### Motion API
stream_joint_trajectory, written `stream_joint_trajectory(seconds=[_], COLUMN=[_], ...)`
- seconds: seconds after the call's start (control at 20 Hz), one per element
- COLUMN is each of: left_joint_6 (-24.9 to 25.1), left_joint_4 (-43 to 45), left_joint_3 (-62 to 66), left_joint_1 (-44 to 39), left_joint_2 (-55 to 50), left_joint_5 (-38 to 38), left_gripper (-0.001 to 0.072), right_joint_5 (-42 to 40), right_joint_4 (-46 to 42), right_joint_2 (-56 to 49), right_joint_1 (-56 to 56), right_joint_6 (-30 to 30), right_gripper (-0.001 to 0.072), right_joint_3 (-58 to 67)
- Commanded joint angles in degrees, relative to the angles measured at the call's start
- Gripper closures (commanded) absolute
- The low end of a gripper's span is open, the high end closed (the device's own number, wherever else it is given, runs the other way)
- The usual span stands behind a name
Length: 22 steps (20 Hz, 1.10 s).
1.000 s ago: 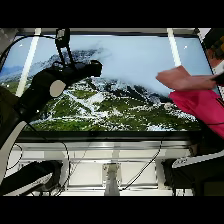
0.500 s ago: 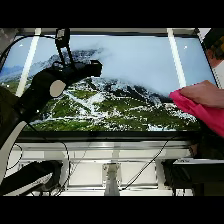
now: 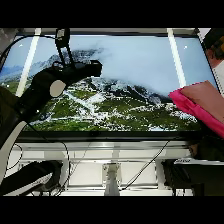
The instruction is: Fold the clothes and pants, and hang the long-sleeved shirts on hangers.
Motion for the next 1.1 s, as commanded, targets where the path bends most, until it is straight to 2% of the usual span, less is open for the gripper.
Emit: stream_joint_trajectory(seconds=[0.0,0.05,0.1,0.15,0.35,0.55,0.65,0.8,1.05], left_joint_6=[3.50,3.45,3.45,3.48,7.32,7.52,7.76,8.35,8.31], left_joint_4=[2.99,3.15,3.13,3.15,3.17,3.87,4.48,4.46,4.37], left_joint_3=[0.02,0.02,0.02,0.02,0.02,0.02,0.02,0.02,0.02], left_joint_1=[0.70,1.38,2.40,3.48,9.42,17.14,19.52,20.96,20.94], left_joint_2=[0.37,0.96,2.05,3.56,13.90,24.52,28.63,33.44,37.44], left_joint_5=[-0.20,-0.20,-0.22,-0.22,-3.19,-17.35,-22.08,-26.16,-27.39], left_gripper=[0.0265,0.0367,0.0564,0.0692,0.0696,0.0696,0.0696,0.0696,0.0695], right_joint_5=[-0.37,-0.87,-1.16,-1.14,-3.98,-7.80,-8.17,-9.42,-16.31], right_joint_4=[18.47,25.31,29.49,32.59,39.12,41.20,41.92,41.90,41.83], right_joint_2=[0.50,0.50,0.55,0.55,0.63,0.63,0.63,0.63,0.61], right_joint_1=[1.14,2.91,5.40,8.85,26.51,43.39,49.31,54.14,55.56], right_joint_6=[1.14,1.14,1.16,1.16,1.20,1.36,1.36,1.36,1.31], right_gripper=[0.0695,0.0696,0.0696,0.0696,0.0696,0.0696,0.0696,0.0696,0.0693], right_joint_3=[0.11,0.26,0.68,1.46,3.26,3.26,3.26,3.26,3.23])
